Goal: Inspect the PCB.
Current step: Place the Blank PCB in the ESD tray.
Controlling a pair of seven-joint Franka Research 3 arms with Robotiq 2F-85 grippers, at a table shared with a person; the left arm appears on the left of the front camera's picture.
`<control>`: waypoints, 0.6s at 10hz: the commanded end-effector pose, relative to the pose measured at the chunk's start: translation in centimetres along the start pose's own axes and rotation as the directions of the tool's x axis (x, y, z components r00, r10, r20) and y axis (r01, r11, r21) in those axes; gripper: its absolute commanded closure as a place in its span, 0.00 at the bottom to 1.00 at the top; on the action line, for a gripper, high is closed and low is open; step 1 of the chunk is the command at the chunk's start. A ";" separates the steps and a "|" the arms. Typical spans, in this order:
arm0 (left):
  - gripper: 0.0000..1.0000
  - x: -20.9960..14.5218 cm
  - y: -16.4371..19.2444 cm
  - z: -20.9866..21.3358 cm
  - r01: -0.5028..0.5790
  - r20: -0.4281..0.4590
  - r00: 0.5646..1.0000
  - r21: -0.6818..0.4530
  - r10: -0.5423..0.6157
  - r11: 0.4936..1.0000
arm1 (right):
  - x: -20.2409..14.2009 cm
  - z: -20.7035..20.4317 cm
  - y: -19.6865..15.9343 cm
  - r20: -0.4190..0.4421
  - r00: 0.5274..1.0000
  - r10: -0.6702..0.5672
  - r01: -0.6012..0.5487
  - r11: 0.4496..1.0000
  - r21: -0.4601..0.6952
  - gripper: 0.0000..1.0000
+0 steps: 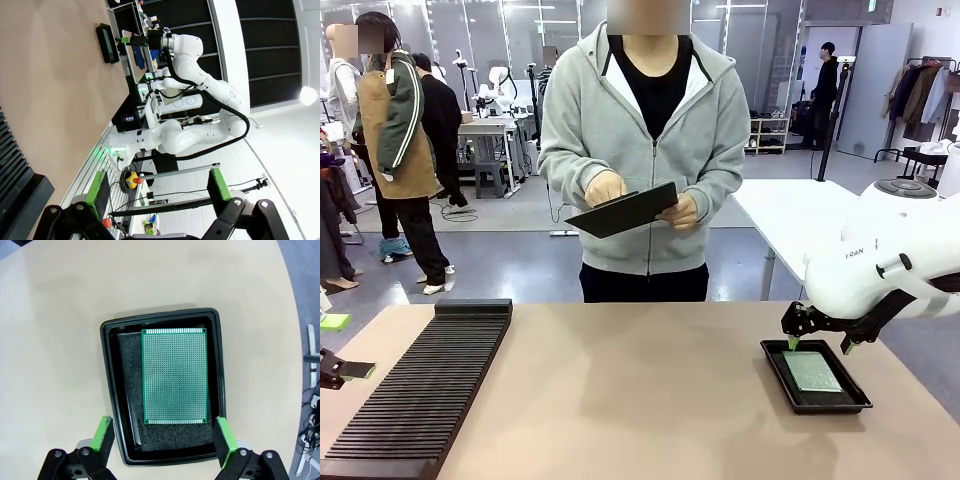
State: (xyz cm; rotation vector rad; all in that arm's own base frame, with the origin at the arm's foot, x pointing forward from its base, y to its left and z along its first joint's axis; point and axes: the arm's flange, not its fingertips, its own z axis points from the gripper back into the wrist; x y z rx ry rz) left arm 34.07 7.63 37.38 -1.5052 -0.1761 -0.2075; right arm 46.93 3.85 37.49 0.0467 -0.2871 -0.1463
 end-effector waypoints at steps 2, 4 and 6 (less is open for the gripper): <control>0.00 0.1 0.0 -0.1 -0.003 0.002 1.000 -0.001 0.003 1.000 | 0.0 -0.1 0.1 0.003 1.000 0.002 -0.002 1.000 0.001 0.00; 0.00 0.1 0.0 -0.1 -0.003 0.002 1.000 -0.001 0.003 1.000 | 0.0 -0.1 0.1 0.003 1.000 0.002 -0.002 1.000 0.001 0.00; 0.00 0.1 0.0 -0.1 -0.003 0.002 1.000 -0.001 0.003 1.000 | 0.0 -0.1 0.1 0.003 1.000 0.002 -0.002 1.000 0.001 0.00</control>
